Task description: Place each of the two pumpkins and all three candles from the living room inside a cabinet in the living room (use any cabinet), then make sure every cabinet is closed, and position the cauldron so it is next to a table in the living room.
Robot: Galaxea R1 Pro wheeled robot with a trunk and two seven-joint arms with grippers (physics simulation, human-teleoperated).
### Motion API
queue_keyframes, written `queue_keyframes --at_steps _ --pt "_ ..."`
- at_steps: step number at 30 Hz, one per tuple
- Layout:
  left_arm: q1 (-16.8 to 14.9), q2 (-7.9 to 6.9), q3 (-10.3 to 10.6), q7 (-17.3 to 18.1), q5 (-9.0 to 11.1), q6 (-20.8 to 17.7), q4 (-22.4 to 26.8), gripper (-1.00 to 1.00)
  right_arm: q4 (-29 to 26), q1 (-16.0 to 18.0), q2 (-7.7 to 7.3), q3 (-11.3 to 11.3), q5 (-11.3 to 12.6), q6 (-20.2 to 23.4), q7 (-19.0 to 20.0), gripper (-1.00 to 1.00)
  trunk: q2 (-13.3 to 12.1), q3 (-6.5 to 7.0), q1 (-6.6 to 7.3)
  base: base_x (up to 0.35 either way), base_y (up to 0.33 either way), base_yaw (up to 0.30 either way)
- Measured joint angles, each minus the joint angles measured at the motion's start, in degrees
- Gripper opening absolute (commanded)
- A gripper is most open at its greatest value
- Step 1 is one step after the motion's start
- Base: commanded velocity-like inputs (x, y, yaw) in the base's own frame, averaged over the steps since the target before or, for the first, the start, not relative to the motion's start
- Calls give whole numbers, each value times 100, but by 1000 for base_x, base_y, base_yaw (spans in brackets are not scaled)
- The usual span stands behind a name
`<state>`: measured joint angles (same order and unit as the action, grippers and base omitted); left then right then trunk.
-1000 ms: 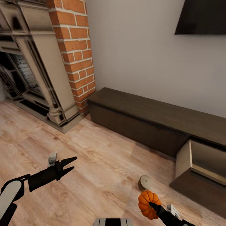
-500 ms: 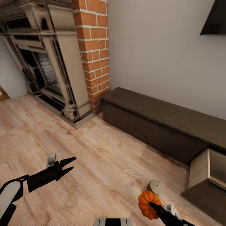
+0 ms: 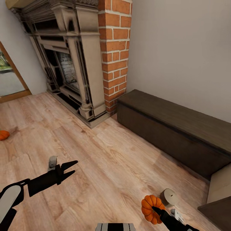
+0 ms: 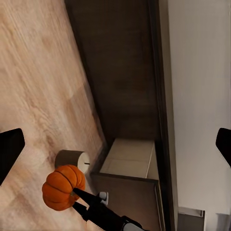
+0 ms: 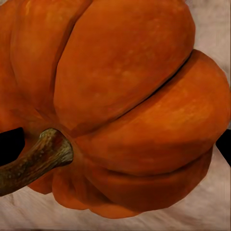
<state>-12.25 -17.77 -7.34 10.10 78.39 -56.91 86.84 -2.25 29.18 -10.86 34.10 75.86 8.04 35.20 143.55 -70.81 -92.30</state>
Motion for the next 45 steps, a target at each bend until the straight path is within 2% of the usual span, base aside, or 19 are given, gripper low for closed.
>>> queue_keyframes --at_steps 12,15,21,25,31,35,39,45 --pt "8 0 -3 30 10 -8 2 100 0 0 3 0 0 -8 11 -100 0 0 0 0 0 266" --pt "9 0 -1 28 91 -9 2 100 0 0 1 1 -2 -13 25 -100 0 0 0 0 0 266" --pt "8 -8 12 10 158 -10 -6 100 -2 0 16 -7 -3 -197 42 -100 -8 132 16 0 0 222" --pt "7 -8 25 8 161 -10 -8 100 -4 0 24 -18 -3 -392 42 -100 -13 221 25 -76 20 39" --pt "7 -8 28 8 161 -10 -8 100 -3 -1 25 20 -16 -431 40 -100 -21 354 41 -136 30 4" --pt "7 -11 28 8 161 -10 -8 100 -3 -2 32 193 -135 -433 37 -100 -27 443 52 -14 2 0" --pt "7 -16 23 8 163 -17 -8 100 -3 -1 41 235 -168 -432 30 -100 -32 532 62 -2 0 0" --pt "7 -17 18 9 166 -18 -8 100 -1 -2 35 235 -172 -437 3 -100 -232 622 171 0 0 0"
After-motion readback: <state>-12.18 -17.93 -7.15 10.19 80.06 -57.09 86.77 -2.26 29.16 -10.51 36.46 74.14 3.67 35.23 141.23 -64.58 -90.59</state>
